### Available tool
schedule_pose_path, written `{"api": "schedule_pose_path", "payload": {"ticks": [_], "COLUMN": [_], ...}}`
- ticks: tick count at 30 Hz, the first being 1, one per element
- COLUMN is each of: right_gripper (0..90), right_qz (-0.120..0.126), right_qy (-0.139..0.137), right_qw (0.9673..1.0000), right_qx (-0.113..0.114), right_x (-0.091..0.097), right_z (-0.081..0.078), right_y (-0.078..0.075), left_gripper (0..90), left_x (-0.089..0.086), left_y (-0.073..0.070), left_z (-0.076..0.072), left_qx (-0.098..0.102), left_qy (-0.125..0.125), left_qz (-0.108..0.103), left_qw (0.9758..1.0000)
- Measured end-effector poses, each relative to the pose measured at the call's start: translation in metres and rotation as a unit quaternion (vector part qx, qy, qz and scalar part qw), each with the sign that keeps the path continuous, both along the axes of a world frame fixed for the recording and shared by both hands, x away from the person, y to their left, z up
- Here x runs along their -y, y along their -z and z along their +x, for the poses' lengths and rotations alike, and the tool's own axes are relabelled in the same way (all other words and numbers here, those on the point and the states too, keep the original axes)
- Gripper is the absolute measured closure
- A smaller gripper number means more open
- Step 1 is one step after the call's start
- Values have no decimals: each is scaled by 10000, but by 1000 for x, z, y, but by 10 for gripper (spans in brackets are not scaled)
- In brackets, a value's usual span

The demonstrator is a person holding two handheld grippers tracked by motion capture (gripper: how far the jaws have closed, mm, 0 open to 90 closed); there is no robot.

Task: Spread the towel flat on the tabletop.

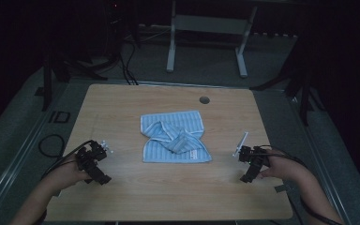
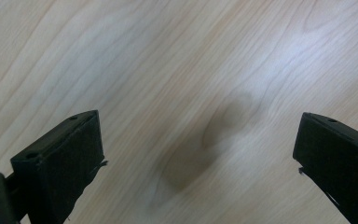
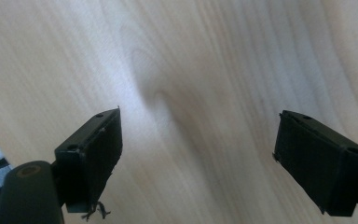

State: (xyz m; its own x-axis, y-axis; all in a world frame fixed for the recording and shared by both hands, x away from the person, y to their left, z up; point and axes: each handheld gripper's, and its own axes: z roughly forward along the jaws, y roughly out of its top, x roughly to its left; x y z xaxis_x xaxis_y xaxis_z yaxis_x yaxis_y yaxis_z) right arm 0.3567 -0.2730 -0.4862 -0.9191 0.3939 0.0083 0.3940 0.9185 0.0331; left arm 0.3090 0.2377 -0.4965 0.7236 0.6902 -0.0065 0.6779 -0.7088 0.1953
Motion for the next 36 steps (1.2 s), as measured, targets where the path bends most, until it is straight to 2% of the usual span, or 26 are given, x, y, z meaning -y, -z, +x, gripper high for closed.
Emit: {"api": "schedule_pose_path", "payload": {"ticks": [1, 4, 5, 10, 14, 15, 16, 19, 21, 22, 27, 32, 36], "right_gripper": [157, 157, 157, 196, 220, 244, 244, 278, 293, 303, 335, 358, 380], "right_qz": [-34, -2, -18, -37, -48, -58, -58, -52, -43, -45, -18, -57, -93], "right_qy": [3, 7, 1, -62, -231, -351, -351, -604, -631, -668, -828, -933, -987], "right_qw": [10000, 10000, 10000, 9999, 9997, 9994, 9994, 9981, 9980, 9977, 9965, 9955, 9950], "right_qx": [-19, -40, -28, -91, -55, -39, -39, -72, -95, -101, -122, -147, -86], "right_x": [-3, -7, -8, -14, -22, -26, -26, -37, -41, -44, -64, -82, -95], "right_z": [5, 10, 11, 15, 19, 22, 22, 26, 27, 28, 37, 47, 58], "right_y": [1, 1, 1, 1, 0, -1, -1, -1, -1, -1, 3, 7, 7], "left_gripper": [17, 17, 17, 17, 17, 17, 17, 17, 68, 68, 79, 143, 209], "left_x": [5, 11, 15, 25, 36, 42, 42, 57, 61, 70, 91, 111, 124], "left_y": [1, 1, 1, 1, 1, 1, 1, 0, 0, -2, -6, -9, -9], "left_z": [4, 8, 12, 20, 28, 32, 32, 41, 43, 49, 63, 74, 82], "left_qx": [11, 34, 3, 42, 36, 25, 25, 0, 21, 33, 124, 172, 309], "left_qy": [89, 118, 174, 232, 331, 400, 400, 557, 619, 716, 802, 1006, 1135], "left_qz": [5, -31, -119, -145, -137, -204, -204, -232, -239, -279, -335, -278, -255], "left_qw": [10000, 9999, 9998, 9996, 9994, 9990, 9990, 9982, 9978, 9970, 9961, 9944, 9927]}}
